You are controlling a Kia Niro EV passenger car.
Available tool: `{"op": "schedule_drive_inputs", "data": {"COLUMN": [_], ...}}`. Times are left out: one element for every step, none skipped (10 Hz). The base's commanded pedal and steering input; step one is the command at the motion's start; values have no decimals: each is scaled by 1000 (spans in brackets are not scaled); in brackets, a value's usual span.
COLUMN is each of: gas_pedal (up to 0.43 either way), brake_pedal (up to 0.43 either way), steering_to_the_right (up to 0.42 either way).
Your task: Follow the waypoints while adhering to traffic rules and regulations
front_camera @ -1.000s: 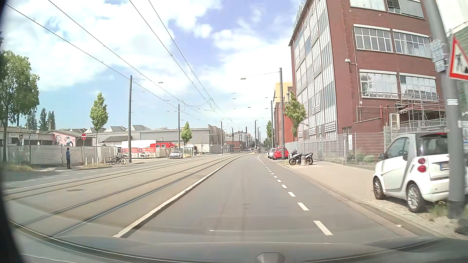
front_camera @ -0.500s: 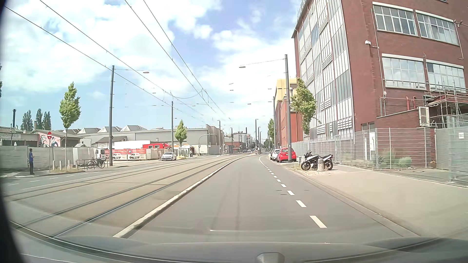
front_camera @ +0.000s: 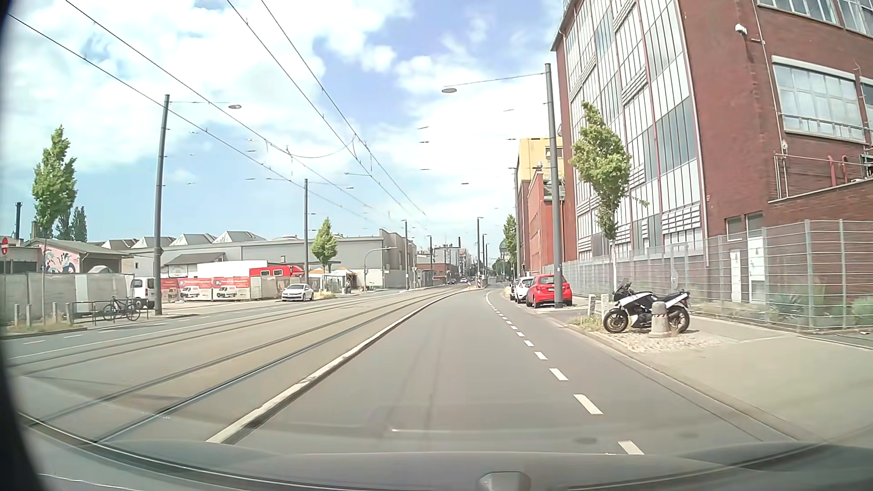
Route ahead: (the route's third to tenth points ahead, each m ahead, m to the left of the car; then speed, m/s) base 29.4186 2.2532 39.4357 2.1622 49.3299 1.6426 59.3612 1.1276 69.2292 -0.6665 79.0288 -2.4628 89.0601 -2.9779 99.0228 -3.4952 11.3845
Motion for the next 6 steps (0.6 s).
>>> {"op": "schedule_drive_inputs", "data": {"gas_pedal": [98, 67, 20, 8, 8, 8], "brake_pedal": [30, 30, 30, 30, 30, 30], "steering_to_the_right": [-1, -1, -1, 0, 0, -1]}}
